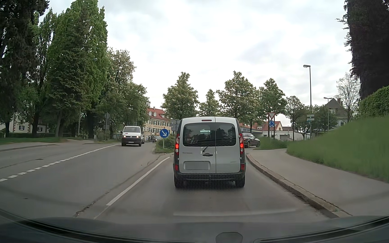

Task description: Follow the waypoints while adhering to traffic rules and regulations

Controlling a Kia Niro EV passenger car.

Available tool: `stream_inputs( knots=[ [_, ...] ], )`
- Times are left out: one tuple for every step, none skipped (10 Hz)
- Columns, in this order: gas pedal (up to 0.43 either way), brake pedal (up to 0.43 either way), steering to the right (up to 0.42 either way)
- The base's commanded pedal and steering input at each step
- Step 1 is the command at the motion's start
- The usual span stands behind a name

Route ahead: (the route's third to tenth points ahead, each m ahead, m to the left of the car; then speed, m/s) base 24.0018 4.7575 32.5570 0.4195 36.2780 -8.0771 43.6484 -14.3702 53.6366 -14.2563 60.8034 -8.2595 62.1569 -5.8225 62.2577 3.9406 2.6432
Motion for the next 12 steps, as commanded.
stream_inputs(
  knots=[
    [0.0, 0.0, -0.021],
    [0.0, 0.0, -0.021],
    [0.0, 0.0, -0.021],
    [0.0, 0.0, -0.021],
    [0.0, 0.0, -0.021],
    [0.0, 0.0, -0.021],
    [0.0, 0.0, -0.021],
    [0.0, 0.0, -0.021],
    [0.02, 0.0, -0.02],
    [0.067, 0.0, -0.021],
    [0.13, 0.0, -0.02],
    [0.169, 0.0, -0.02]
  ],
)
